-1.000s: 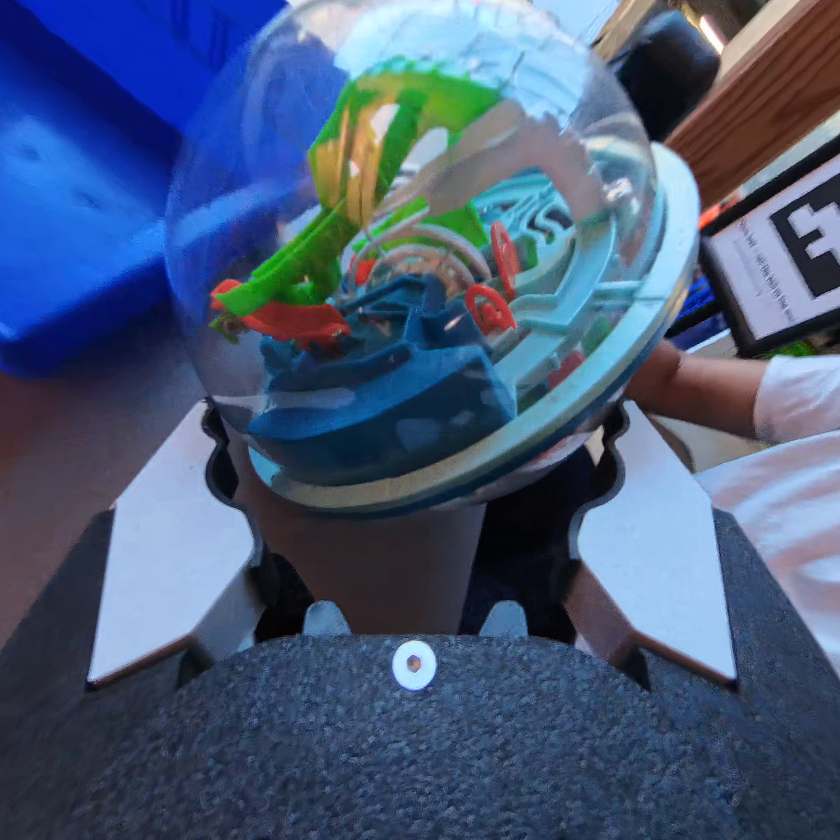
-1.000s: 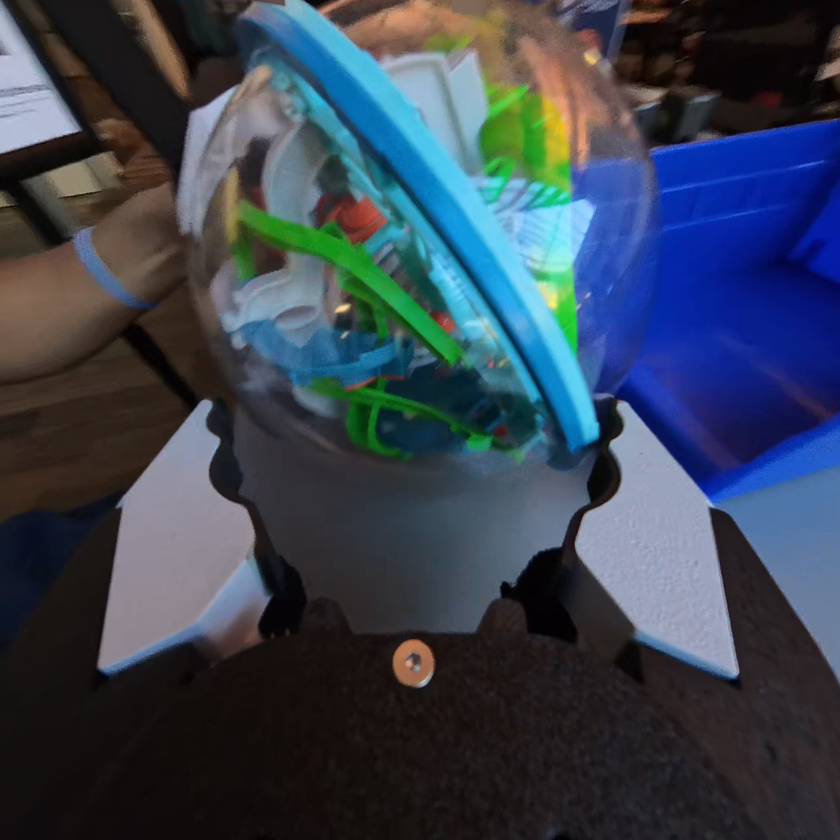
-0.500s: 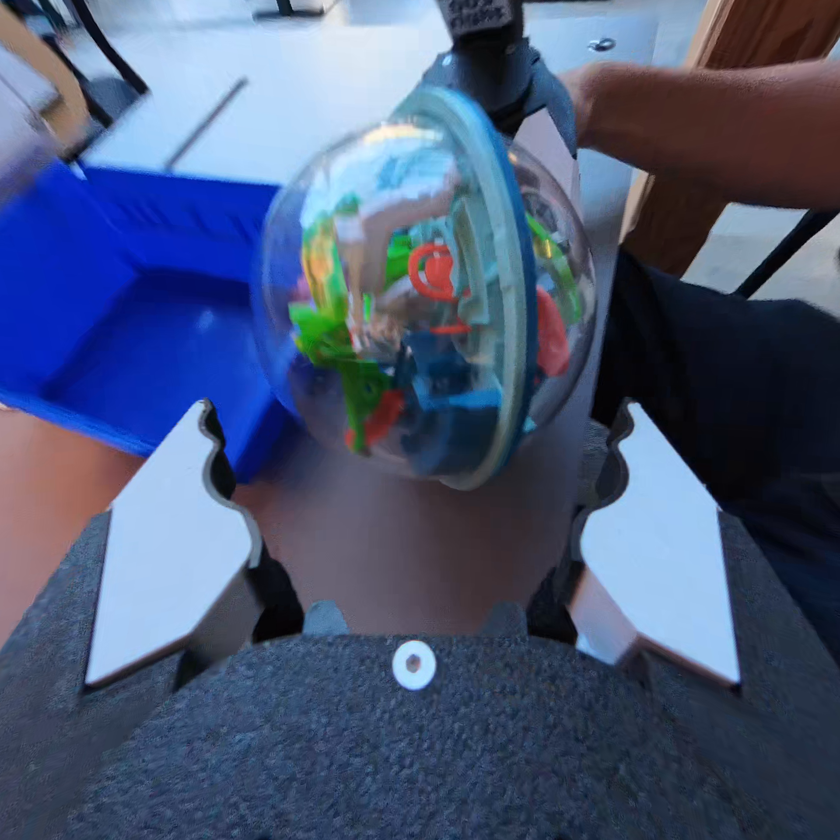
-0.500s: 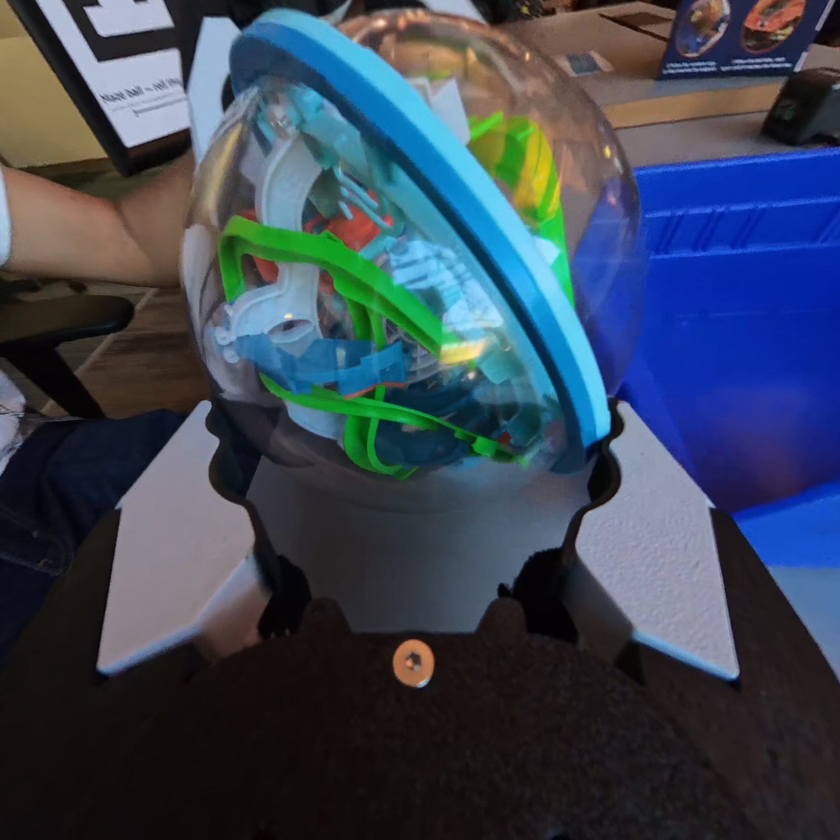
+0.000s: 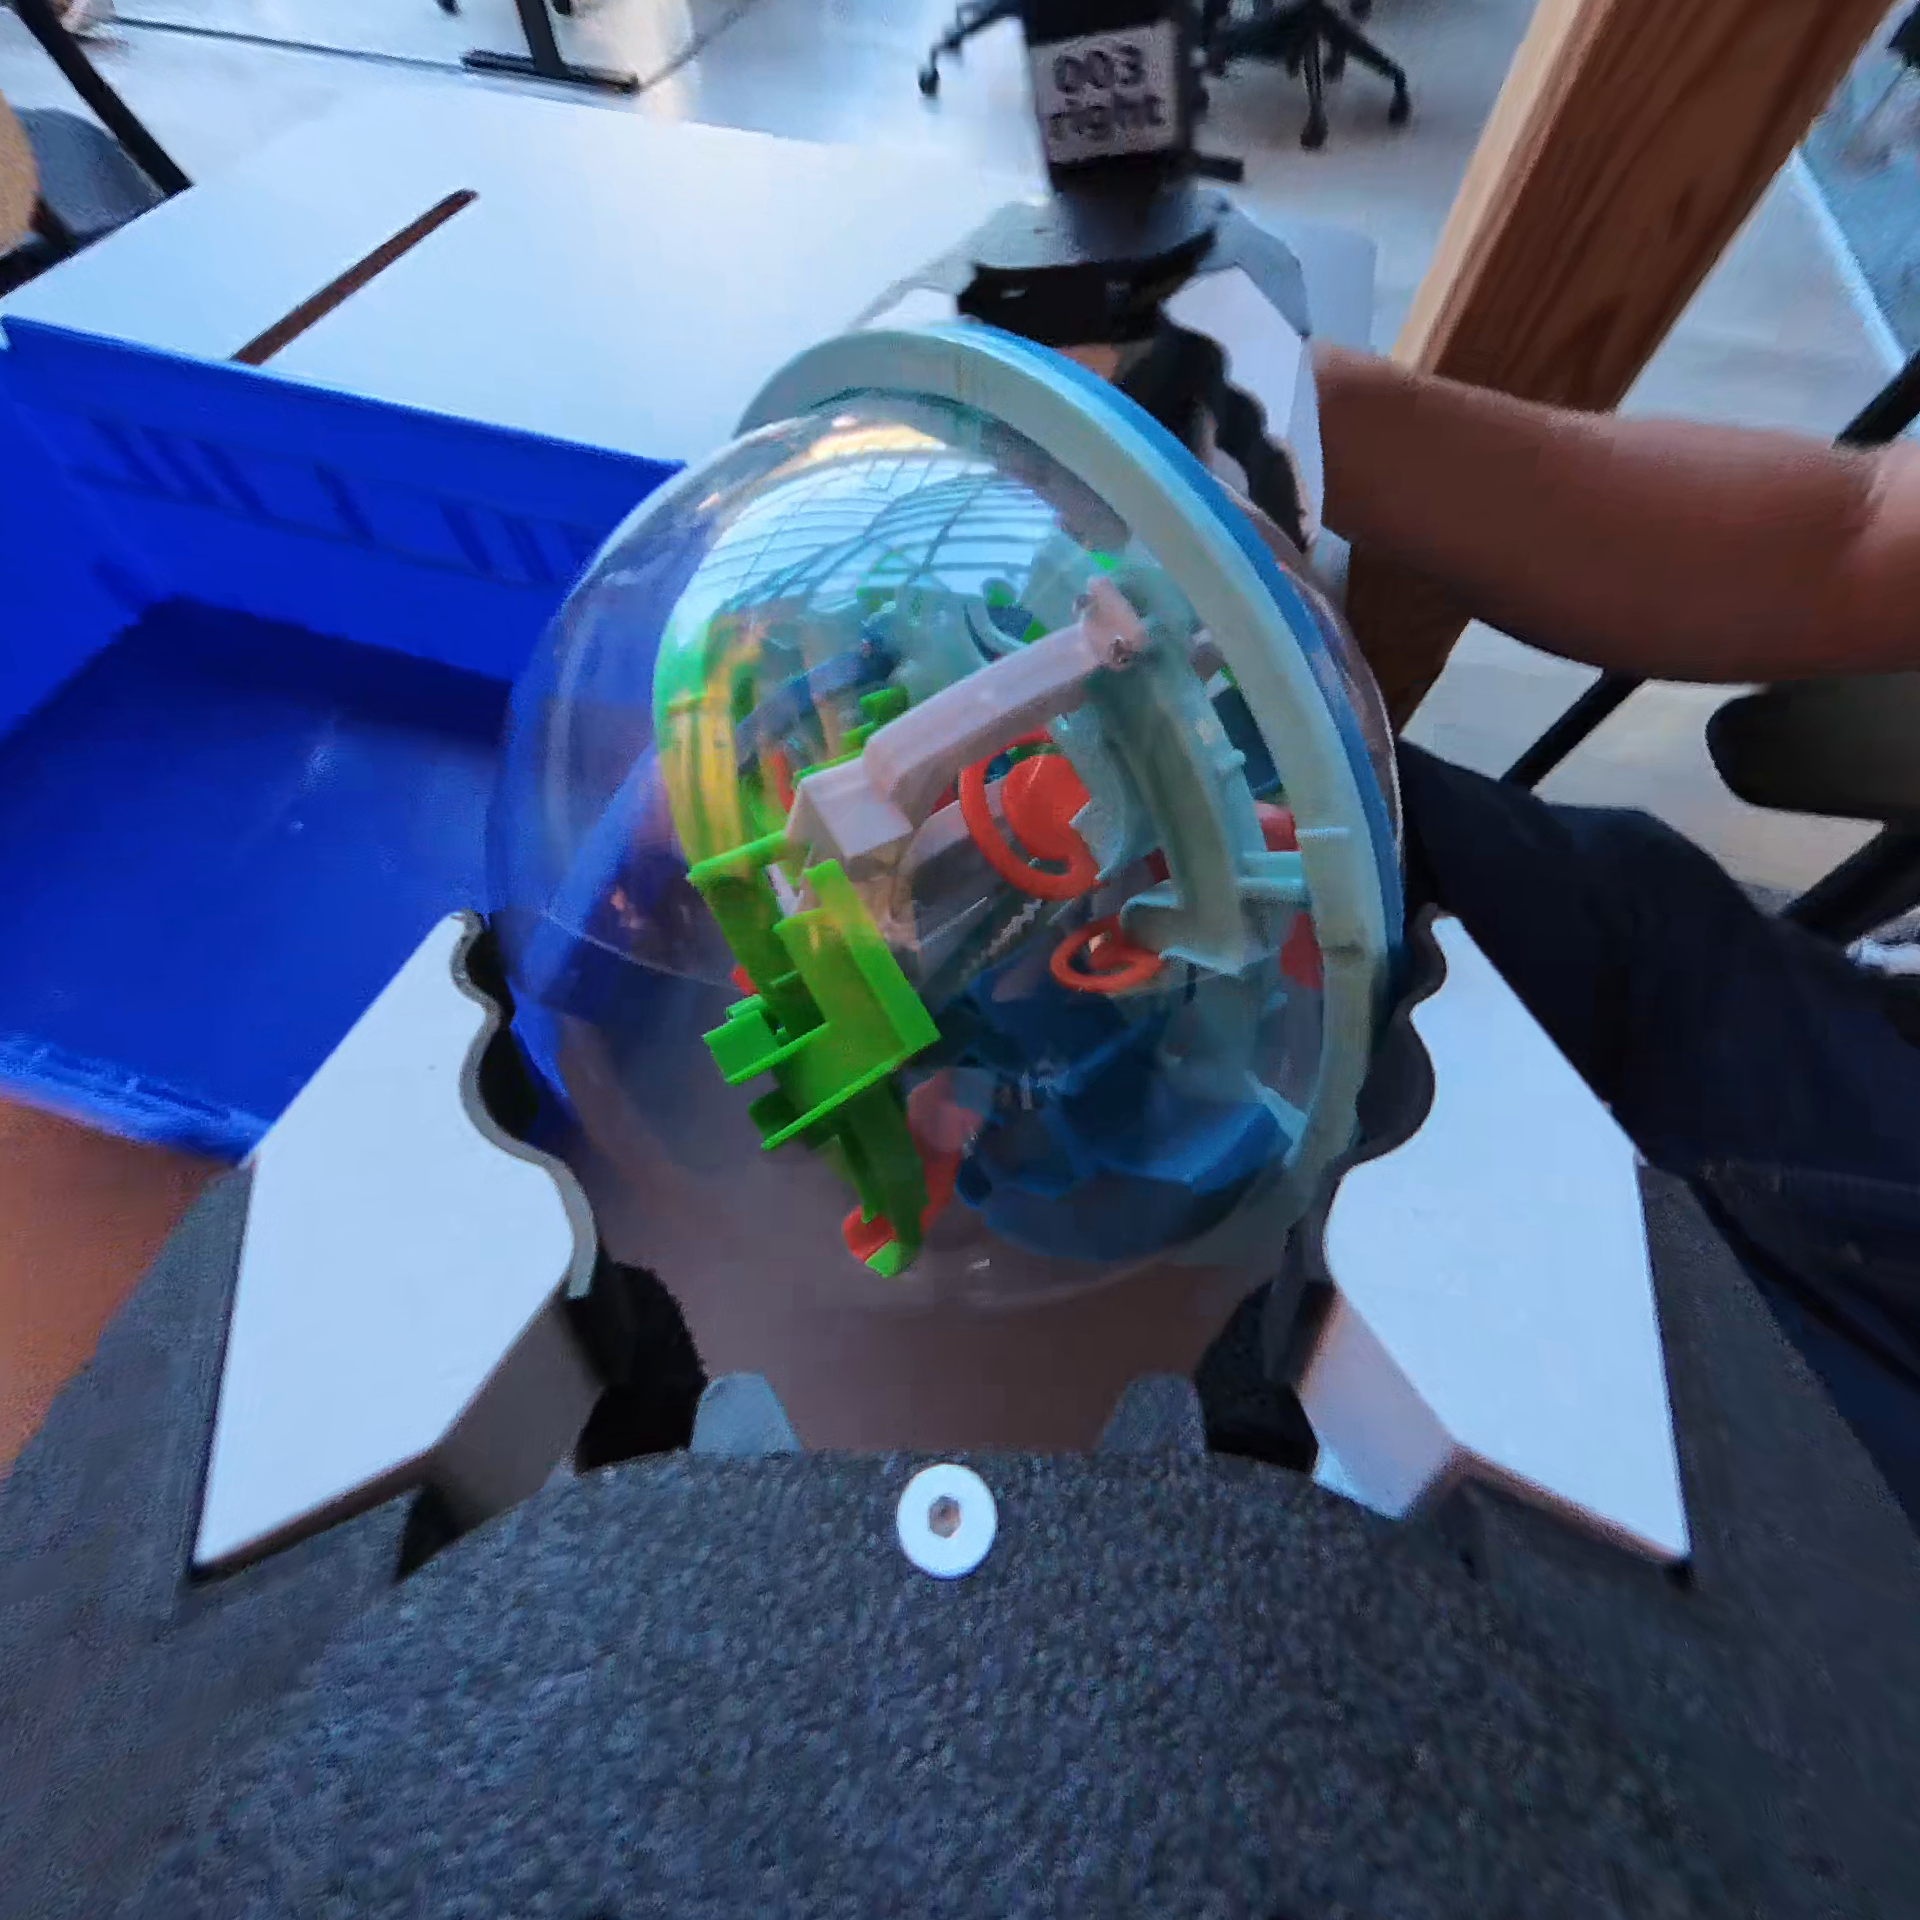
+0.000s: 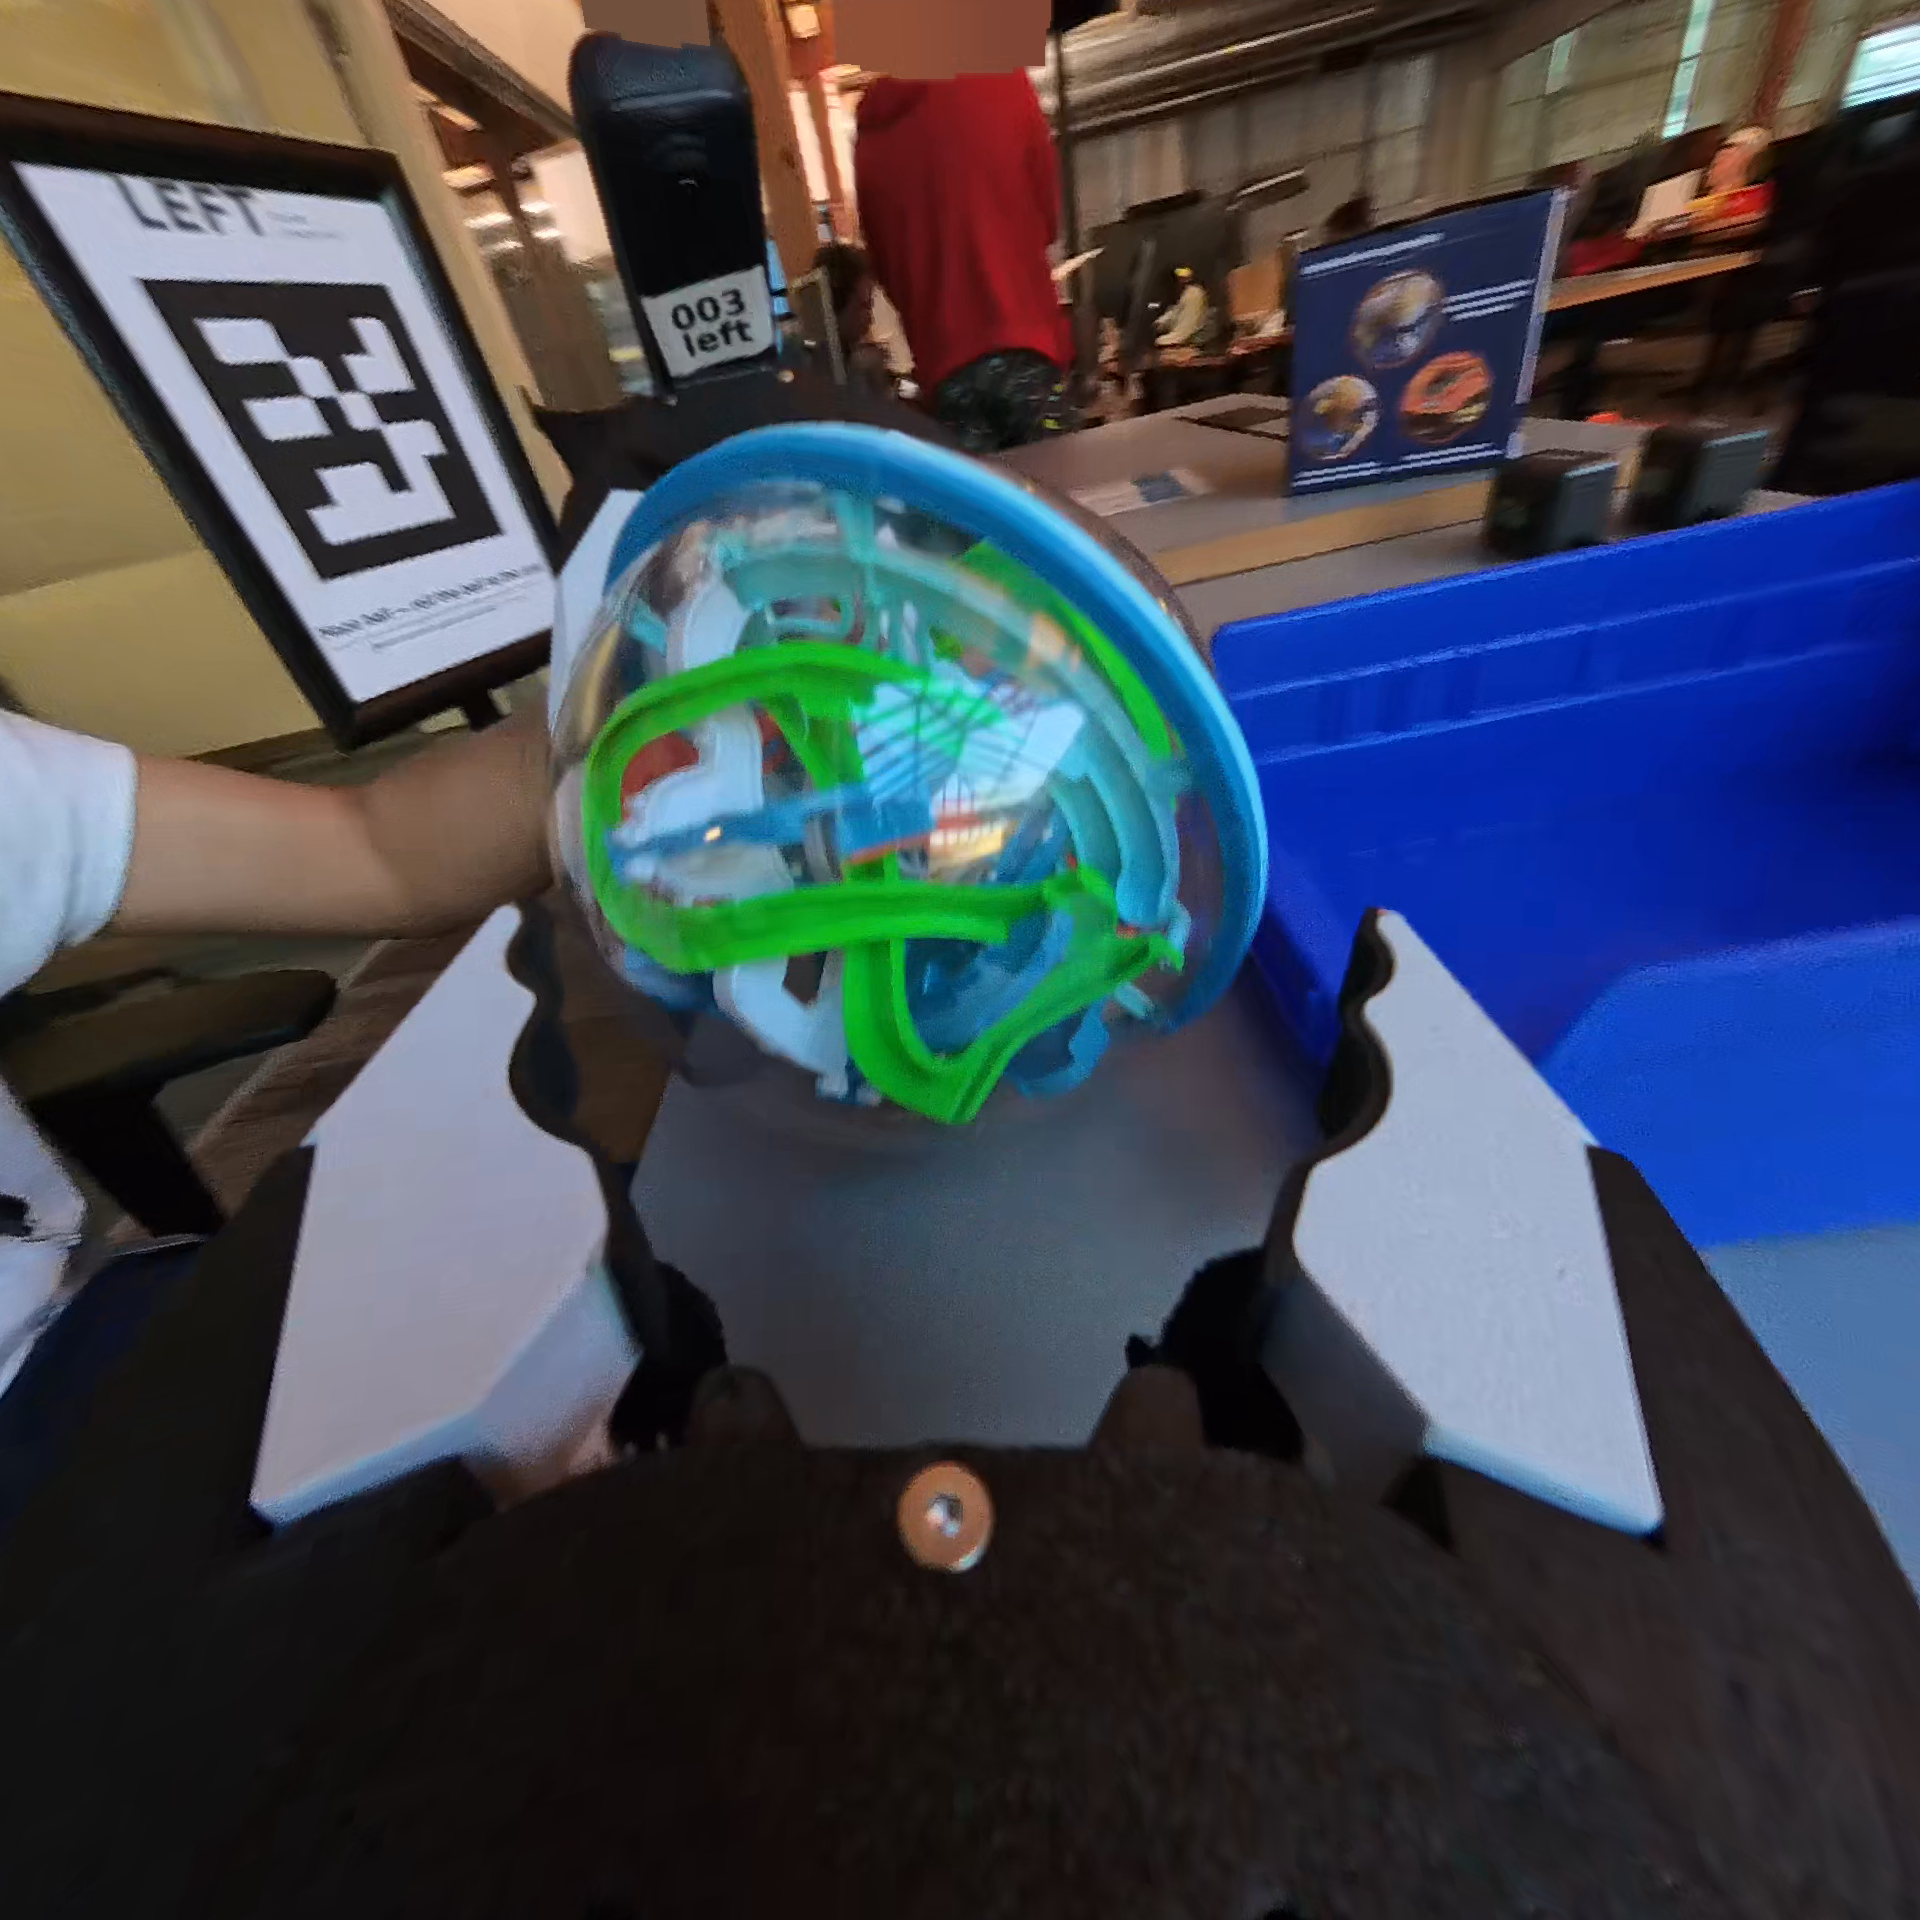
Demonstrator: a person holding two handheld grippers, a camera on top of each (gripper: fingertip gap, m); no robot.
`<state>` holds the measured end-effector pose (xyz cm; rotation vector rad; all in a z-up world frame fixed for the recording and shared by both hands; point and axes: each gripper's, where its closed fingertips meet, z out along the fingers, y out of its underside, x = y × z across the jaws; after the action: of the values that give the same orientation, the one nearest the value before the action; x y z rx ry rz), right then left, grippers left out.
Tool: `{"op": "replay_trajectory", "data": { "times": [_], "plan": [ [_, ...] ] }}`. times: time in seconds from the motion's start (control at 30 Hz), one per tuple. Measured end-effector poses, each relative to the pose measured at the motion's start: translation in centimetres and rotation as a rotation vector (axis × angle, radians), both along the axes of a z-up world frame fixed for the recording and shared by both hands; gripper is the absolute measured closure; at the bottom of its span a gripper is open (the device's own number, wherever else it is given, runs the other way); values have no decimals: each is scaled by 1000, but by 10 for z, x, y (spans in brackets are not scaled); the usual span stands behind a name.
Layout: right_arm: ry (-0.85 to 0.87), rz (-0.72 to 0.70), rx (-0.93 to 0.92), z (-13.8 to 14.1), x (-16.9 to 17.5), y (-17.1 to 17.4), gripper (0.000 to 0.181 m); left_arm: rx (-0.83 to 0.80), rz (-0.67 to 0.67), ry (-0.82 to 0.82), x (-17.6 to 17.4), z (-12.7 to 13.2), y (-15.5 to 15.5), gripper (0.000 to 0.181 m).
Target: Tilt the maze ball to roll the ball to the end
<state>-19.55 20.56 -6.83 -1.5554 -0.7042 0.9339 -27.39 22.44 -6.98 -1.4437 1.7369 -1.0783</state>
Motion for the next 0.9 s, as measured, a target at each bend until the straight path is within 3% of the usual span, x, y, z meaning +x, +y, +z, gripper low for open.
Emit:
{"op": "replay_trajectory", "data": {
  "times": [0.17,0.33,0.5,0.9],
  "plan": [
    [-230,-117,3,-43,-5,-7,36,-174,96,-84,-12,-4,15,23],
    [-222,-91,8,-42,-43,6,38,-384,136,-78,-18,-30,22,23],
    [-184,-217,12,-24,-52,26,27,-492,149,-105,-15,-37,16,24],
    [-292,-398,-285,35,-62,6,27,-895,6,-279,-18,17,1,25]
  ]
}}
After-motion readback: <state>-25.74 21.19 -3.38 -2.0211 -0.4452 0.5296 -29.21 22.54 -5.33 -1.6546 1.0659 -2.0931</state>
